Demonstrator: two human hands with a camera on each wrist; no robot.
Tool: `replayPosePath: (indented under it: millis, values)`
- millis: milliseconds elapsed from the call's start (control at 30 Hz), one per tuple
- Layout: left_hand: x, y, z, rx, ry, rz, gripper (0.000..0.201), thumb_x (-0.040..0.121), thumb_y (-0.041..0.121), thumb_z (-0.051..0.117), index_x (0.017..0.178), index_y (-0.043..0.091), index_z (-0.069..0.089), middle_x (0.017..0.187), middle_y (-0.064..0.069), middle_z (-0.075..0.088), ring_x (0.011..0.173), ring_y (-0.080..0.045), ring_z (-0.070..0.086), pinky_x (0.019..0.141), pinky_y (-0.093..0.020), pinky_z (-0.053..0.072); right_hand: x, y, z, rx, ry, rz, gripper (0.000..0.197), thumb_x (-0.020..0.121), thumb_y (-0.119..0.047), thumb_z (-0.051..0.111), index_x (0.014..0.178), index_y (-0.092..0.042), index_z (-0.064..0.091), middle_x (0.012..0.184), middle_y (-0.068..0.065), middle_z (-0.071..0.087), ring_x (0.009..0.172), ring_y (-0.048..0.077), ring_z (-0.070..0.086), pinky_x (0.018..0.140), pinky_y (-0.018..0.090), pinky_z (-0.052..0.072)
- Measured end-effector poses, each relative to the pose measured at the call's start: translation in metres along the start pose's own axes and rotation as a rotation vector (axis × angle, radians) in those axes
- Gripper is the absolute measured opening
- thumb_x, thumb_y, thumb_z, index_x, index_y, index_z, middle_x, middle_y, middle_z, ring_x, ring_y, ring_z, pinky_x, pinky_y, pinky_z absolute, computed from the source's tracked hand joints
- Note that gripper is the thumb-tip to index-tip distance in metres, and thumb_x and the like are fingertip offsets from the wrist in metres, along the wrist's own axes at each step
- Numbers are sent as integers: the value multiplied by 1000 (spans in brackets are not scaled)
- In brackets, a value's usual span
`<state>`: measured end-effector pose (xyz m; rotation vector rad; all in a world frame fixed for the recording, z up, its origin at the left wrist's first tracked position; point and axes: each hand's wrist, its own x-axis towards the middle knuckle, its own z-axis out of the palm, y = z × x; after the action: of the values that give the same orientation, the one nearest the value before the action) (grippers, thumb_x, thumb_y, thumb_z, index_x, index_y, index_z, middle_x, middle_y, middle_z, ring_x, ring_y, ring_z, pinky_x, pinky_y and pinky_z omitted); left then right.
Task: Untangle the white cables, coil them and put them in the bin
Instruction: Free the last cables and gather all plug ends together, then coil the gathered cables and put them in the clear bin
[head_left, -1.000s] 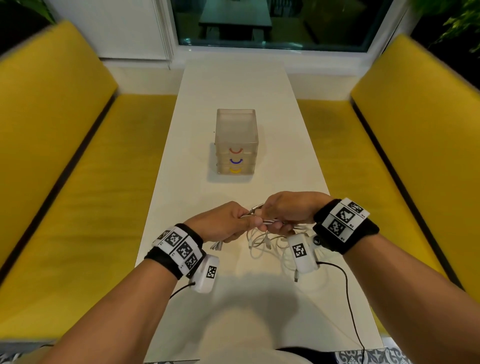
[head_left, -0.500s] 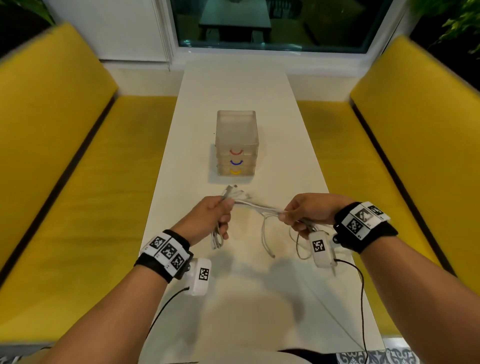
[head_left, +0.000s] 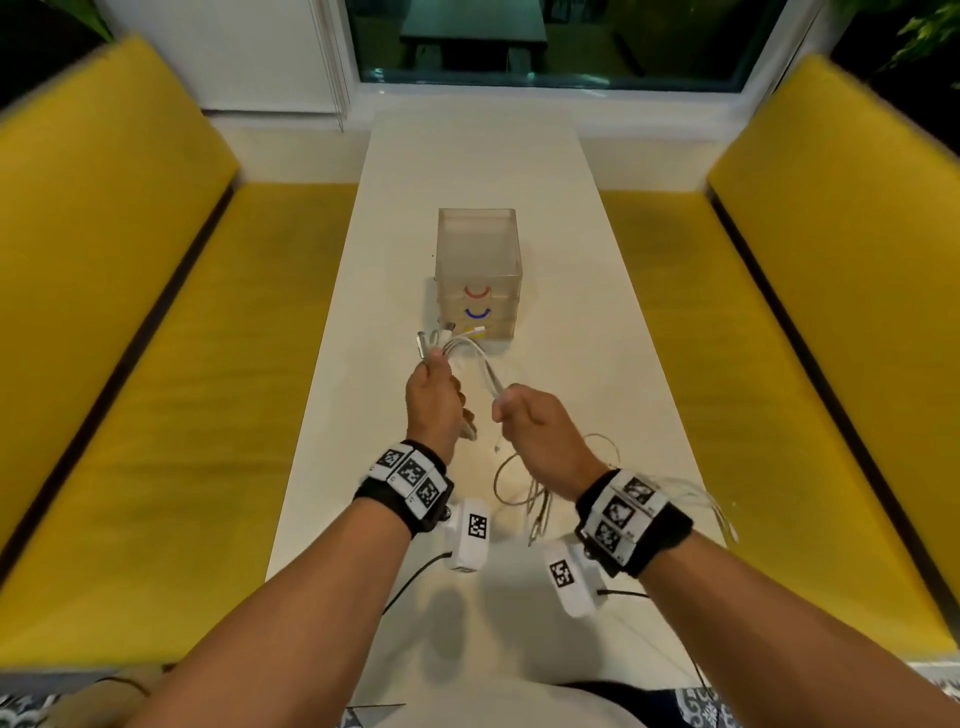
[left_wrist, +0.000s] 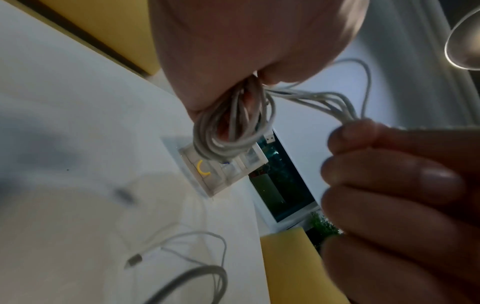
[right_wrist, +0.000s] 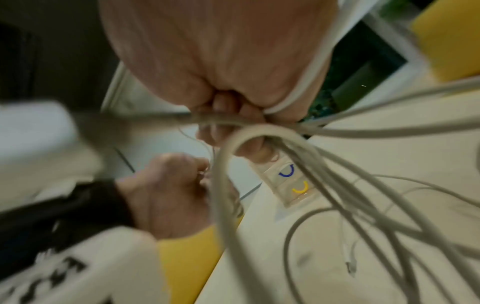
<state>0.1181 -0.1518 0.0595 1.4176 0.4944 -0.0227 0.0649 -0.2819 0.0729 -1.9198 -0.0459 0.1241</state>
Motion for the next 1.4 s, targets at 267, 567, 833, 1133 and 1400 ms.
replayPosePath:
  millis: [267,567,833,1133,1400]
  values:
    - [-4,6,-6,-283,-282,-55,97,72,93,38,113,9,64,65,-5,39,53,-22,41,50,-30,38,-4,-2,24,-425,-60,-85,39,108,-30,27,83,-15,52,75,1,58,70,24,53,64,35,37]
    - [-16,7,3,83,-228,93,38,94,40,67,74,9,58,60,-10,59,60,-28,61,59,-34,54,-7,0,32,-512,-183,-70,18,98,-11,39,100,-5,57,90,19,67,73,35,61,66,48,52]
    - [-6,24,-11,-237,-137,-3,40,98,44,60,69,18,48,48,3,31,41,-13,34,46,-28,42,-9,10,-3,-149,-509,202,42,95,-38,63,61,-15,59,51,5,60,46,19,57,56,26,49]
    - [4,25,-25,-319,-84,-30,45,96,50,60,69,21,39,56,3,27,42,-11,25,38,-21,25,-17,47,-38,211,-610,408,37,97,-37,62,75,-8,61,80,15,66,79,29,70,64,33,55]
    - [10,24,-32,-130,-59,-29,35,87,41,76,75,20,50,51,4,32,42,-13,27,39,-22,28,1,49,-54,102,-517,449,19,100,-20,57,89,-10,68,62,1,56,51,20,50,51,29,45]
